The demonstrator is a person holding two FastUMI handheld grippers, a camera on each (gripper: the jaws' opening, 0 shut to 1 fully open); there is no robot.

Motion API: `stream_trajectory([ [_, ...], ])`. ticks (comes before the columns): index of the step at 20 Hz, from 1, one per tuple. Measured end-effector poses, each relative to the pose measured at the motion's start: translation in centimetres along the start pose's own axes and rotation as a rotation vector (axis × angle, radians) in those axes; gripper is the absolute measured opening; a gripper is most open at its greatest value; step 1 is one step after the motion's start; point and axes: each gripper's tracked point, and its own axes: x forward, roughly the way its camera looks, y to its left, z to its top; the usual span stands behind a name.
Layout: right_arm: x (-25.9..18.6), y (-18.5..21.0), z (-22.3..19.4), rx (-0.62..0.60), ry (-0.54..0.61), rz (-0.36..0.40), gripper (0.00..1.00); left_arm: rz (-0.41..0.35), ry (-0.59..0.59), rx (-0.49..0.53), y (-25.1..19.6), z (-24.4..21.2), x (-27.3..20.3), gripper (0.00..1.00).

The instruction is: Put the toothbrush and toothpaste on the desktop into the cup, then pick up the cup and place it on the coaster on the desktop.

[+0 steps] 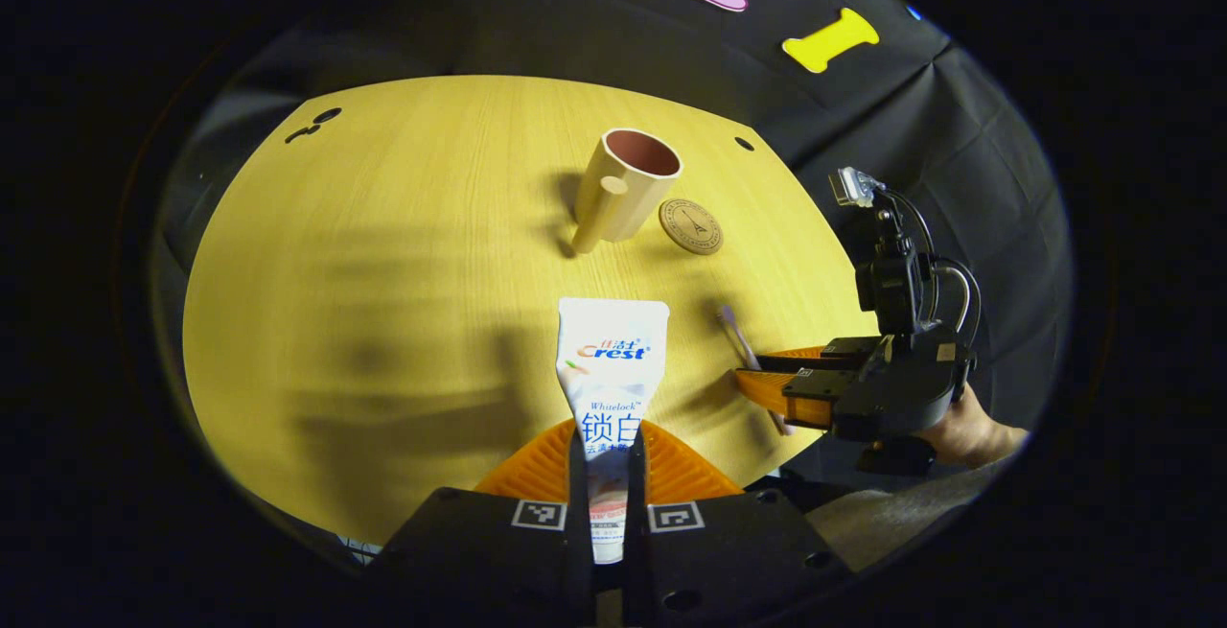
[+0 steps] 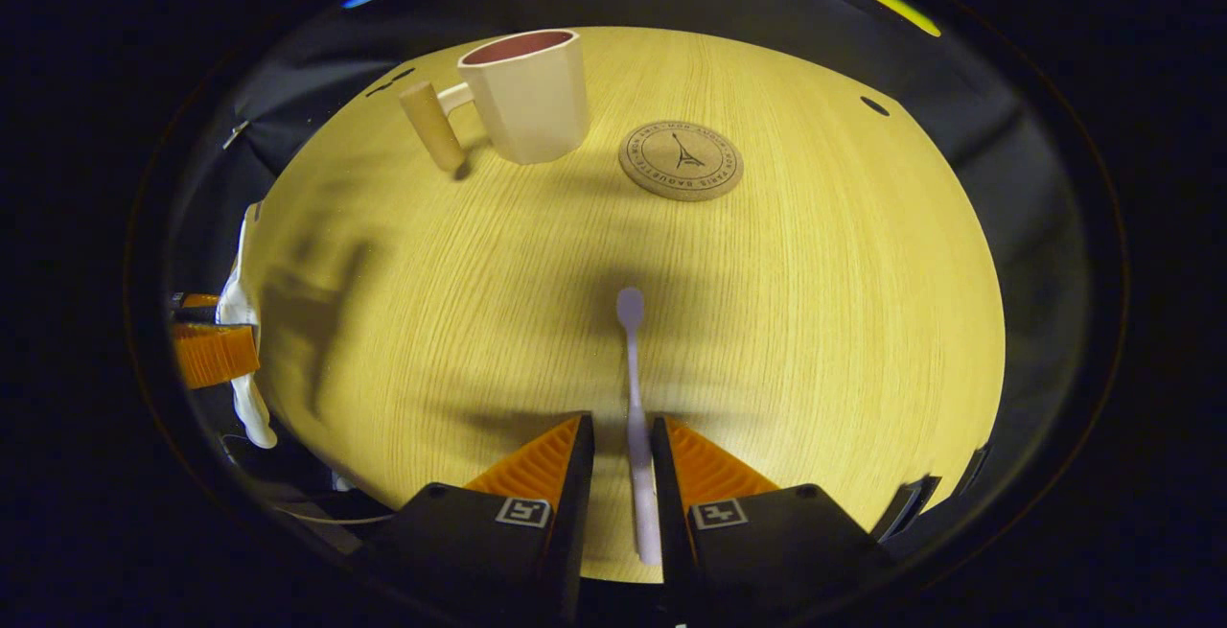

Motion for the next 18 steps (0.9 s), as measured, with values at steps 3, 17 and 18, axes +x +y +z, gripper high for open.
stream_trajectory([
  [3,0.2,0.2,0.4,-0.003,-0.007,-0.012,0.15,0.002,-0.016,-0.017,0.7,-0.2,-0.4,0.17],
  [17,-5.0,0.7,4.0,0.122,-0.302,0.198,0.06,-0.024,-0.245,-0.019,-2.6,6.3,-2.0,0.17],
  [18,-5.7,0.8,4.5,0.135,-0.322,0.223,0.06,-0.025,-0.268,-0.019,-2.8,7.2,-2.2,0.17],
])
